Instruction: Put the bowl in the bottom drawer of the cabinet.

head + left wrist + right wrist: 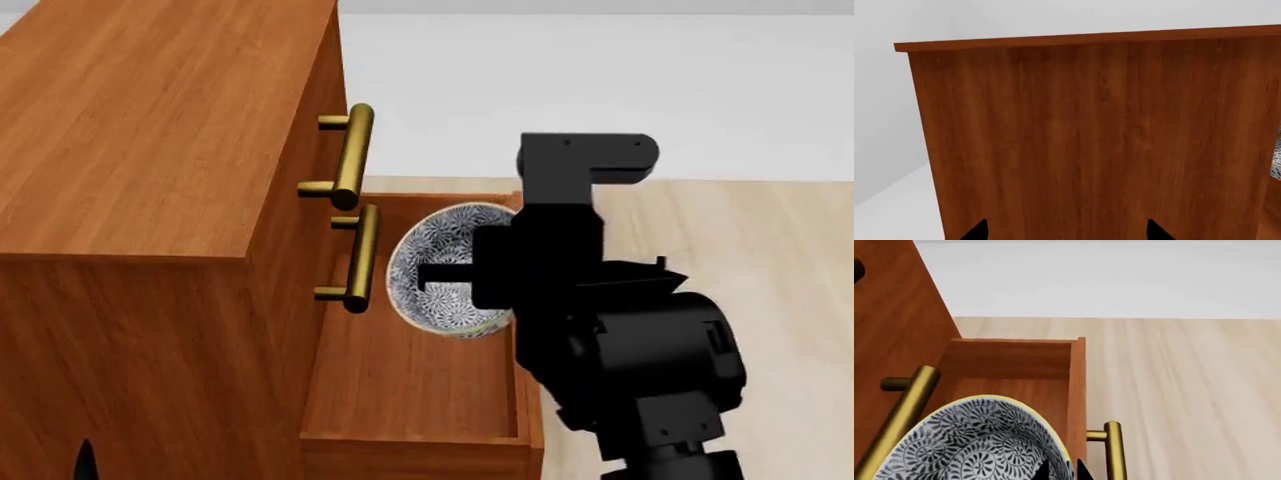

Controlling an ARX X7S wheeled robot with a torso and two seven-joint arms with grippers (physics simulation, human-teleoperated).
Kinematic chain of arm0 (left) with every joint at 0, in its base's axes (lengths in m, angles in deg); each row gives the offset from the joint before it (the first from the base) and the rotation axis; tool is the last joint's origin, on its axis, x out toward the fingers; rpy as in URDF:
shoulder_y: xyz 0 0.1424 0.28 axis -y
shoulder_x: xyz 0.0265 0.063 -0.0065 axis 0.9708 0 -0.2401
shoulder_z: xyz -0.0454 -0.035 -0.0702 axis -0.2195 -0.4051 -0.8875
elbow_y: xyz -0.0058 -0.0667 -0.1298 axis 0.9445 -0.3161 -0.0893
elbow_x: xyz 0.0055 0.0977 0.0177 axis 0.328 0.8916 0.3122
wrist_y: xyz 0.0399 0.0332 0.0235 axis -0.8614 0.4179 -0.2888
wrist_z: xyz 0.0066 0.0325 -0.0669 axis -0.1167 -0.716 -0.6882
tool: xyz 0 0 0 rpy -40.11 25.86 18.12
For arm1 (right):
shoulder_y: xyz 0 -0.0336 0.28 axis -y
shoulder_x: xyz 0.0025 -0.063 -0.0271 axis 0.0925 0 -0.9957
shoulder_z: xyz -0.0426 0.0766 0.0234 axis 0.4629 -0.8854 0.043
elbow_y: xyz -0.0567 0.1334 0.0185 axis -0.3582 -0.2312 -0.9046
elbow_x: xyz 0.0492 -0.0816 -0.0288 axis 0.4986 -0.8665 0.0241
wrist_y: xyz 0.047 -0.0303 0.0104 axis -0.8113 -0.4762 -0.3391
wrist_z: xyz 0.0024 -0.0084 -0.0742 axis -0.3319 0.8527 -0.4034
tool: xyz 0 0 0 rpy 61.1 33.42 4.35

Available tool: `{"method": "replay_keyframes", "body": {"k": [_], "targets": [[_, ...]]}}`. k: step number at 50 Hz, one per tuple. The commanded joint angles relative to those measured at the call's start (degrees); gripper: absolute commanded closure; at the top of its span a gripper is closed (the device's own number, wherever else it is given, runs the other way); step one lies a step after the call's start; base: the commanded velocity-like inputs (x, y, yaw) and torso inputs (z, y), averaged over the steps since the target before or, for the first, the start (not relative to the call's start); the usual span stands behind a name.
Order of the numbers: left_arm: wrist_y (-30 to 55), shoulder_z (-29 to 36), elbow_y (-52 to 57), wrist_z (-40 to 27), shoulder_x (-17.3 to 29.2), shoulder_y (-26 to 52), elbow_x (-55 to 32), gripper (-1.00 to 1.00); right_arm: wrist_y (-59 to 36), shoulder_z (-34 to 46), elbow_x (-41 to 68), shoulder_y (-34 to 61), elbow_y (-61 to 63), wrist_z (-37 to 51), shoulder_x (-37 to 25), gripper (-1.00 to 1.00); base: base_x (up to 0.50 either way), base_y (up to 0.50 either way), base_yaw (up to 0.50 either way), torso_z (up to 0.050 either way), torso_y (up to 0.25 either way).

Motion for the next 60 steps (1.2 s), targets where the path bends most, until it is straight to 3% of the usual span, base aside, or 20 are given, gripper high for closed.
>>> {"method": "replay_keyframes", "body": {"k": [1, 41, 60], "targets": [[-0.24, 0.02, -0.28, -0.10, 0.06, -0.14, -0.22, -1.00, 3.55, 1.64, -1.62, 1.50, -5.46, -2.48, 1.17, 1.00, 0.00, 0.00, 0.00, 0.000, 0.000], [-0.56, 0.11, -0.79, -0.57, 0.46, 0.10, -0.70, -1.00, 20.40, 8.01, -4.98, 8.21, -34.20, -10.63, 7.87, 1.00, 0.00, 0.00, 0.00, 0.000, 0.000], [-0.34, 0.19, -0.61, -0.85, 0.73, 0.41, -0.97, -1.00, 26.24, 27.97, 15.20, 9.86, -40.18, -9.78, 8.12, 1.00, 0.00, 0.00, 0.00, 0.000, 0.001]]}}
